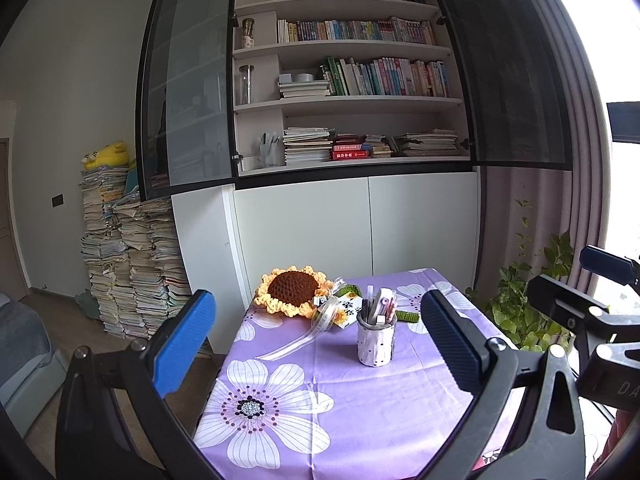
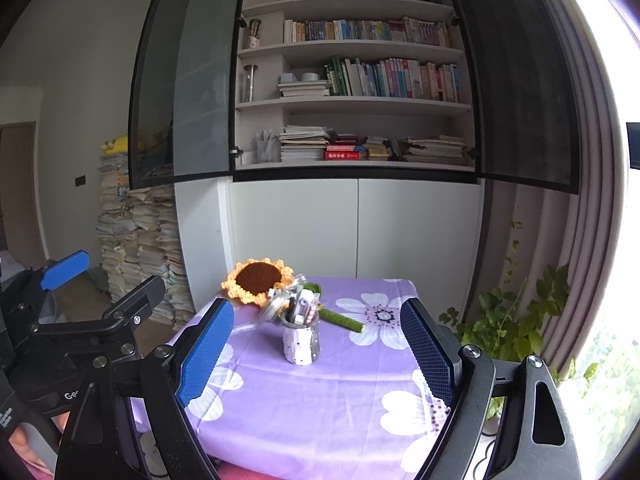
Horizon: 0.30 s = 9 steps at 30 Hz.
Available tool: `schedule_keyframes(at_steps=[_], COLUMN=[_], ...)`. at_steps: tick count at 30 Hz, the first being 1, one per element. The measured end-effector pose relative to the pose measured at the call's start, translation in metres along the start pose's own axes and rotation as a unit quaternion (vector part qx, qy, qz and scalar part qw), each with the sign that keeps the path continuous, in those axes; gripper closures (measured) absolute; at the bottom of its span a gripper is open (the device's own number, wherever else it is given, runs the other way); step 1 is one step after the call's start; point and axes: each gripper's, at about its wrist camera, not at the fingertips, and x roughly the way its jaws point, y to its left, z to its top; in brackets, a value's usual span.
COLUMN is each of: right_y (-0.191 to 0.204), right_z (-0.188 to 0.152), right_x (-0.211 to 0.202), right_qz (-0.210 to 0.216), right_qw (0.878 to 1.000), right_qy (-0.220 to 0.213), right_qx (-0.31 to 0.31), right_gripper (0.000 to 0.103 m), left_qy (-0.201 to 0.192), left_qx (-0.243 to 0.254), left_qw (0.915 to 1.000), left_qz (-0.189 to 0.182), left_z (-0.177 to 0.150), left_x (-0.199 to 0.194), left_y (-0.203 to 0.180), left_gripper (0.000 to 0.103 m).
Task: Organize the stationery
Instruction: 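Set the grey cup down on the table and open the left gripper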
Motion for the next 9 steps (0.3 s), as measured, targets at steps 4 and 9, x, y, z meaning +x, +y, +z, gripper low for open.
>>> schedule_keyframes(at_steps=[4, 9], right_y=[-0.0002, 0.0010], right_z=[0.0002, 0.0002], right_x=[0.0003, -0.0013], right_qz=[0.000, 0.001], right_qw=[1.000, 1.000], right_qy=[0.001, 0.004], right_qx=[0.001, 0.001], right_gripper=[0.017, 0.017], left_qy=[0.000, -0.002], left_qx=[-0.002, 0.001], left_qw=[1.0000, 1.0000], left_qz=[-0.003, -0.001], left_z=[-0.0005, -0.0001], left_x=[-0.0015, -0.0032], left_y=[0.0005, -0.0016], left_gripper=[0.001, 0.001])
